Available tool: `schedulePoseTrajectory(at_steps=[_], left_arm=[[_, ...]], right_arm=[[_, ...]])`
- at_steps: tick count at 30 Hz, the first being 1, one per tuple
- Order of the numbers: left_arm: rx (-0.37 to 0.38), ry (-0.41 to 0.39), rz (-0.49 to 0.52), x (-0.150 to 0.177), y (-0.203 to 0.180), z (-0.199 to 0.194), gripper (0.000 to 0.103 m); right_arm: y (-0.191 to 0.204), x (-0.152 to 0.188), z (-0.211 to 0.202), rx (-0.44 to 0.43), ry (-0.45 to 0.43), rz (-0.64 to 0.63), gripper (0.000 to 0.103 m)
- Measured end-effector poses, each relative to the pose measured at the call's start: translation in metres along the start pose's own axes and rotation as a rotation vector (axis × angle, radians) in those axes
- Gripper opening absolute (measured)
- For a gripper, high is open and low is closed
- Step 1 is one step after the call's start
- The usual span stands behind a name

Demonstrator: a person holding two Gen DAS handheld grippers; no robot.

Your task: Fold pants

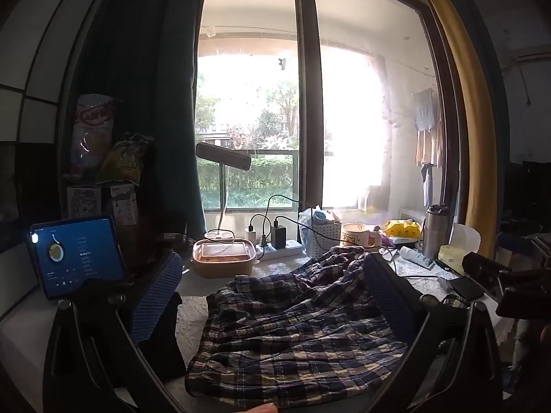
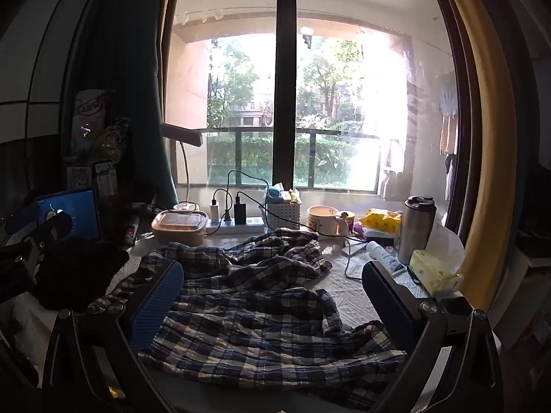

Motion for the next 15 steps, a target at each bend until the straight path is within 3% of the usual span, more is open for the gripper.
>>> schedulePoseTrajectory(at_steps=[5, 15], left_arm=[[-0.054, 0.014, -0.023, 0.0, 0.006, 0.001, 0.103], [-0.056, 0.104, -0.075, 0.014, 0.017, 0.008, 0.103]], right_arm=[[-0.006, -0.004, -0.003, 0.008, -0.001, 0.006, 0.103], [0.002, -0.004, -0.001, 0.001, 0.01, -0.02, 0.103]])
Point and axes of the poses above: each gripper's, at about its wrist camera, not at the fingertips, and z roughly the way its jaws point, y to its left, x to its underside, the point moved 1 cm from there along z, roughly the way its jaws point, and after that the axes turned 5 degrees about x, right-handed, at the moved point
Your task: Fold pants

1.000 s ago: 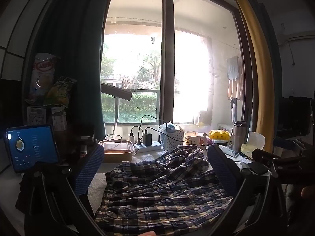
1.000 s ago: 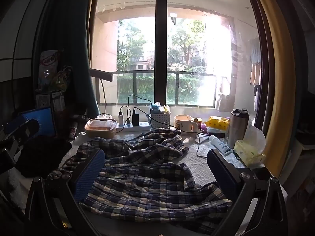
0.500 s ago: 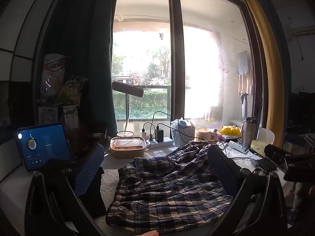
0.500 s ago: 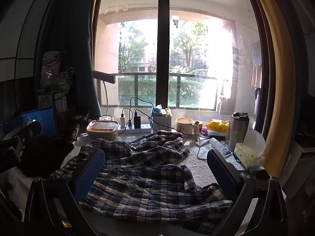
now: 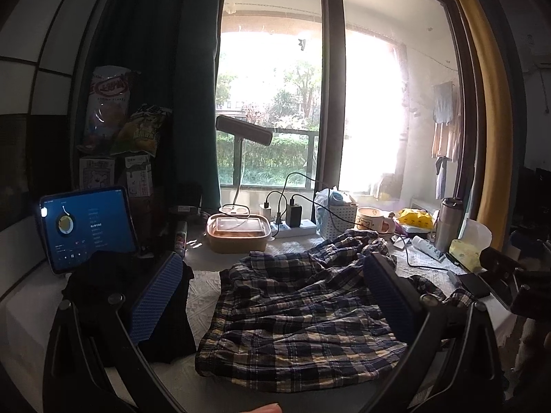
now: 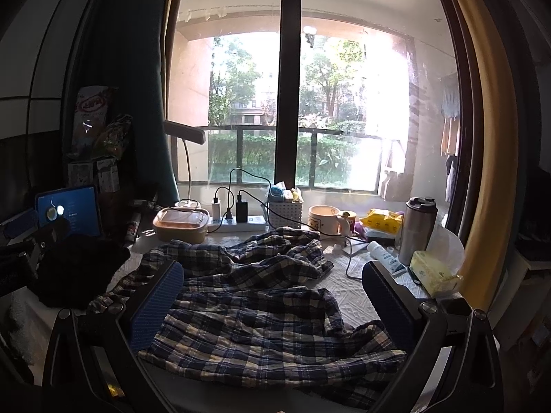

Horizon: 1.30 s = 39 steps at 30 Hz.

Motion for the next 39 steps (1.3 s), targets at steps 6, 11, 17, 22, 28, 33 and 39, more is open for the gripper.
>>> schedulePoseTrajectory(at_steps=[6, 11, 17, 22, 28, 33, 39], left_arm=[[-0.015, 0.055, -0.033, 0.005, 0.008, 0.01, 0.103], [-0.024, 0.058, -0.035, 0.005, 0.01, 0.008, 0.103], [-0.037, 0.087, -0.057, 0.002, 0.017, 0.009, 0.103], [-0.046, 0.092, -0.066, 0.0, 0.021, 0.008, 0.103], [-0.048, 0.1, -0.062, -0.003, 0.022, 0.005, 0.103], [-0.051, 0.094, -0.06, -0.006, 0.022, 0.004, 0.103], [-0.049, 0.098, -0.056, -0.006, 0.018, 0.005, 0.103]], right_arm=[[0.001, 0.001, 0.003, 0.003, 0.009, -0.002, 0.103], [0.003, 0.0, 0.005, 0.005, 0.008, -0.013, 0.103], [0.007, -0.001, 0.002, 0.006, 0.004, -0.02, 0.103], [0.007, -0.004, 0.001, 0.002, 0.017, -0.012, 0.103], [0.008, -0.007, -0.001, -0.001, 0.016, -0.014, 0.103], [0.008, -0.009, -0.002, -0.001, 0.018, -0.011, 0.103], [0.008, -0.009, -0.002, -0.001, 0.018, -0.013, 0.103]])
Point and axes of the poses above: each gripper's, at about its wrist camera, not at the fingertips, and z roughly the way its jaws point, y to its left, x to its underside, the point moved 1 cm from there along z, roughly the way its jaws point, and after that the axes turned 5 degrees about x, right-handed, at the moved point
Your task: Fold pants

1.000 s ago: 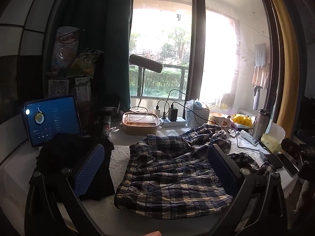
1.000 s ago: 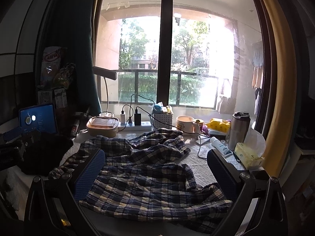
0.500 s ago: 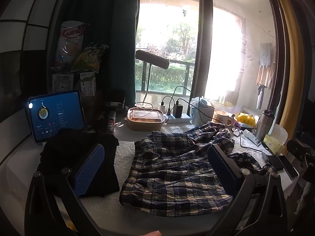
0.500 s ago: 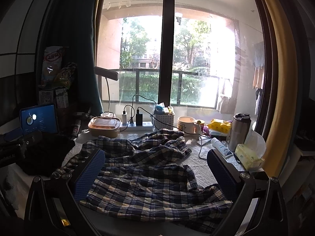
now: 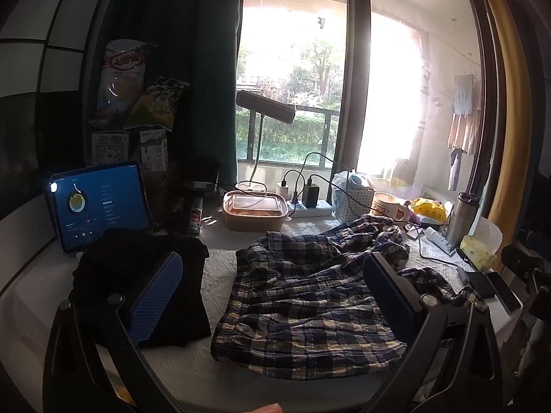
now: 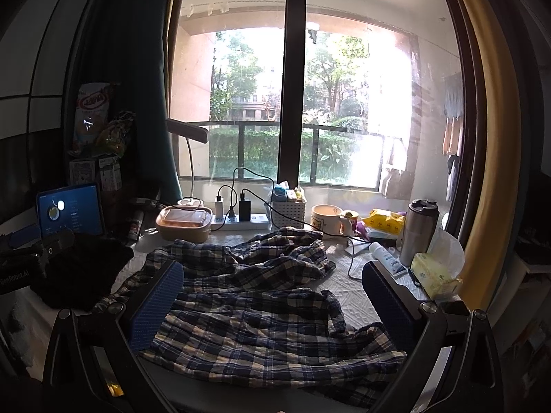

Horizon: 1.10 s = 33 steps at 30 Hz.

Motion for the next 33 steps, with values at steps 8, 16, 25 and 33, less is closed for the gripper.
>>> schedulePoseTrajectory(at_steps=[8, 16, 25, 33], left_arm=[[-0.002, -0.004, 0.004, 0.0, -0.002, 0.0, 0.103], [0.0, -0.004, 0.008, -0.001, -0.003, 0.0, 0.103], [0.012, -0.004, 0.015, 0.002, -0.005, 0.0, 0.103], [0.044, 0.026, 0.015, 0.009, -0.005, 0.015, 0.103]], right_arm=[[-0.002, -0.001, -0.002, 0.0, 0.004, 0.01, 0.103], [-0.004, 0.001, -0.002, 0.001, 0.008, 0.014, 0.103], [-0.004, 0.002, -0.001, -0.001, 0.011, 0.012, 0.103], [-0.006, 0.005, 0.009, 0.0, 0.03, 0.002, 0.103]])
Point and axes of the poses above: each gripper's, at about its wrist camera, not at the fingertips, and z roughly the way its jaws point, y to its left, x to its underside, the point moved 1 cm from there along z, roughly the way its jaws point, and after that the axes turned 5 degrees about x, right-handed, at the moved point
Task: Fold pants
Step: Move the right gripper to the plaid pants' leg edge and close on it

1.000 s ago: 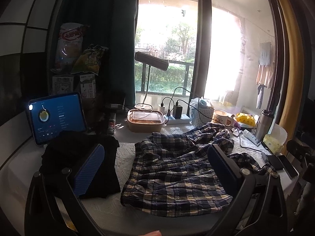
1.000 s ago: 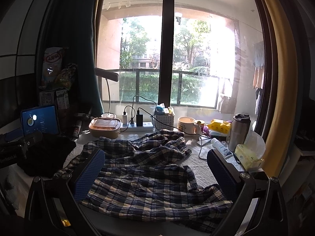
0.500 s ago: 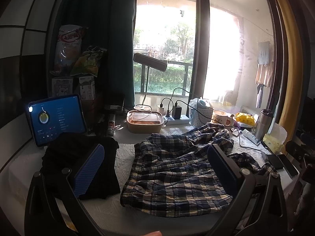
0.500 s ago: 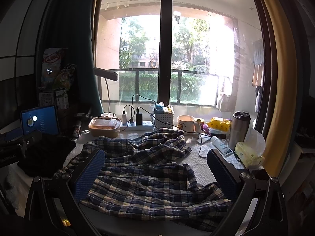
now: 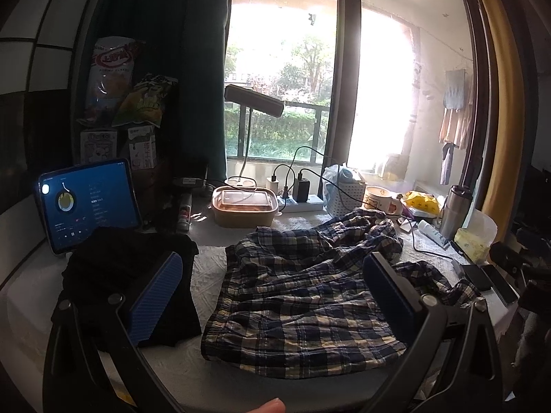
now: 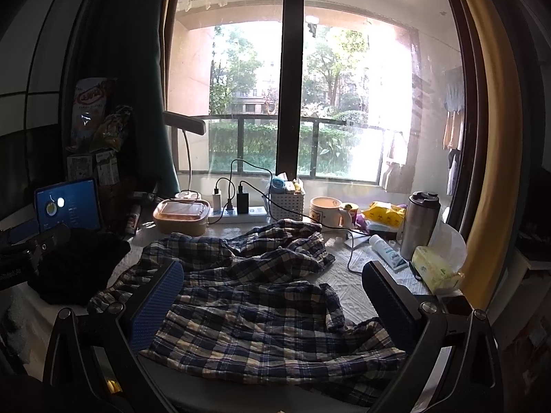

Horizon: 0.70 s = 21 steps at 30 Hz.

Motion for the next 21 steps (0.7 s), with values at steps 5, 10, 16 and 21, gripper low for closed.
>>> schedulePoseTrajectory(at_steps=[5, 10, 16, 21], left_arm=[[0.027, 0.113, 0.009, 0.008, 0.004, 0.042, 0.103], [0.021, 0.206, 0.01, 0.013, 0.011, 0.092, 0.103], [0.013, 0.277, 0.043, 0.004, 0.019, 0.15, 0.103], [0.002, 0.333, 0.025, -0.012, 0.038, 0.197, 0.103]], right_arm=[[-0.014, 0.008, 0.034, -0.04, 0.066, 0.009, 0.103], [-0.038, 0.027, 0.099, -0.062, 0.213, 0.05, 0.103], [-0.068, 0.033, 0.176, -0.055, 0.332, 0.09, 0.092], [-0.081, 0.016, 0.222, -0.073, 0.345, 0.051, 0.09]])
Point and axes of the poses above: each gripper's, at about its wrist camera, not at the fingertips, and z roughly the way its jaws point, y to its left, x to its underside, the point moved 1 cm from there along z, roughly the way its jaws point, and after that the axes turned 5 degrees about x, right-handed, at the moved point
